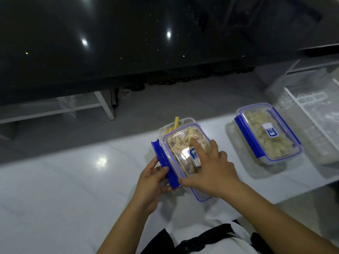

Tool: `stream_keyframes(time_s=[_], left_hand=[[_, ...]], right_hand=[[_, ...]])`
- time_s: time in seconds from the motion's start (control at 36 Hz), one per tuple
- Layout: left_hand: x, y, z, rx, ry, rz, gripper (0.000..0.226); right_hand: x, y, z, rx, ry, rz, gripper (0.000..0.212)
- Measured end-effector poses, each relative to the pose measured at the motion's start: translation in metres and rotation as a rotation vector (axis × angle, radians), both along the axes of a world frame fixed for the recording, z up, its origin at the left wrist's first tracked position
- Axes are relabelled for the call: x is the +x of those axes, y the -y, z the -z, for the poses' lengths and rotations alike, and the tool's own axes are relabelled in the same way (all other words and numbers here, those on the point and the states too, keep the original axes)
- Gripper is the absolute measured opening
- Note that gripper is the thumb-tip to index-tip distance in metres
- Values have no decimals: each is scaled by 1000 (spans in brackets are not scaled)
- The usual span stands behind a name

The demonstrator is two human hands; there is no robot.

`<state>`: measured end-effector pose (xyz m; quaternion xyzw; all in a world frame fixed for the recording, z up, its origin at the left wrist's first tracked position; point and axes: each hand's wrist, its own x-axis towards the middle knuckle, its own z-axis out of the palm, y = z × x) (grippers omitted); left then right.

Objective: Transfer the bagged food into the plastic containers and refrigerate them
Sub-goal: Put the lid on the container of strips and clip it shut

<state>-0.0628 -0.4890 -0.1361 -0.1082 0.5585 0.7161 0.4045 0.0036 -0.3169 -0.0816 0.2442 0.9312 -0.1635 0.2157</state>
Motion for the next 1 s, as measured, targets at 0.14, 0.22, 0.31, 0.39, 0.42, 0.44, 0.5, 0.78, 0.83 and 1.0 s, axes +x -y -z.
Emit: stream_keyframes(time_s=[0.14, 0.22, 0.31, 0.39, 0.42, 0.44, 0.5, 0.78, 0.83, 1.0], left_hand=[[-2, 8, 0, 20, 35, 13, 41], [-3, 9, -2, 19, 29, 30, 40], [-2, 9, -3, 16, 13, 22, 40], [1, 8, -1, 12, 7, -3, 38], [1, 8, 1, 5, 8, -12, 37], [1, 7, 2, 0, 7, -17, 37], [1, 7, 4, -1, 4, -16, 36], [-4, 10, 5, -1, -16, 53, 35], [-7, 11, 6, 4, -12, 86, 36], [-17, 1, 9, -8, -15, 149, 39]], right_hand=[[5, -14, -24, 3, -82, -7, 125], [-17, -19, -27, 33, -127, 15, 122], [-38, -12, -15, 37, -108, 23, 121], [-38, 7, 6, 79, -33, -30, 122], [-33, 12, 12, 104, -26, -41, 122], [-27, 15, 16, 120, -27, -41, 123], [-15, 16, 22, 120, -39, -33, 123], [-1, -5, -5, 30, -143, 88, 120], [3, -25, -15, 28, -193, 170, 121], [25, -128, -27, 232, -228, 332, 121]])
